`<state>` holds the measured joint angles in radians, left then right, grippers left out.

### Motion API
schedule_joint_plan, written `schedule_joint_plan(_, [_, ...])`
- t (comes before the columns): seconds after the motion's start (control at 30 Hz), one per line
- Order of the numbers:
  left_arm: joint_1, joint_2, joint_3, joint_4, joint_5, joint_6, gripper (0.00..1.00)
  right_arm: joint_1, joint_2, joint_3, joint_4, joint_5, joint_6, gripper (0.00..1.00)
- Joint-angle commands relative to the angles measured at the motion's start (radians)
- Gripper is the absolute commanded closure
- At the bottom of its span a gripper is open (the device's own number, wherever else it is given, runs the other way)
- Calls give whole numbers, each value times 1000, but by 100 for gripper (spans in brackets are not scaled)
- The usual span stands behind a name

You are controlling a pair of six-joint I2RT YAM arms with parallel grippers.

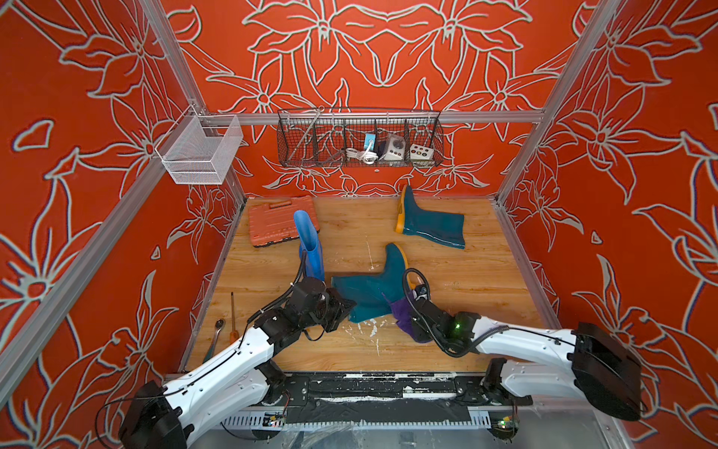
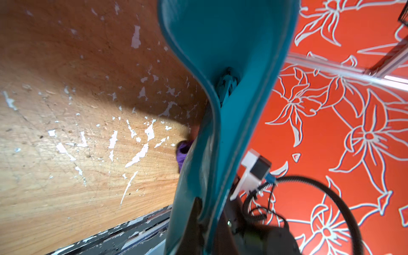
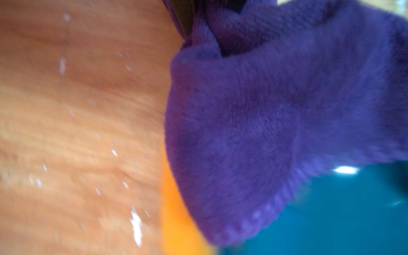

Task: Wipe the rubber boots with a cloth
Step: Wipe the dirt off the rubber boot.

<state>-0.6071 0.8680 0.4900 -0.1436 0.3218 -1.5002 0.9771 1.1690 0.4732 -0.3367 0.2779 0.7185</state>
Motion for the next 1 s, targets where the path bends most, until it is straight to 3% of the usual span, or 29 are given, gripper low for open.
schedule_joint_plan(0.0, [15, 40, 42, -16, 144, 126, 100, -17, -128, 5, -160, -35, 25, 100])
schedule_joint_plan(0.13, [12, 89, 123, -186, 213, 390, 100, -17, -330, 91, -341, 27, 7, 100])
schedule_joint_plan(0.27, [13, 109, 198, -365, 234, 598, 100, -18, -362, 228, -444, 74, -64, 100])
schedule_joint_plan(0.37, [17, 108, 218, -429, 214, 669, 100, -18, -247, 336, -426, 10, -154, 100])
schedule_joint_plan(0.5, [37, 114, 219, -453, 230, 733, 100, -18, -13, 450, -298, -250, -303, 100])
schedule_joint_plan(0.63, [45, 139, 232, -486, 229, 811, 100, -18, 250, 609, -321, -469, -434, 100])
schedule_joint_plan(0.77, [48, 88, 234, -492, 234, 857, 100, -28, 474, 763, -451, -368, -547, 100])
schedule_joint_plan(0.97, [50, 97, 232, -521, 263, 895, 100, -187, 671, 943, -556, -209, -594, 100])
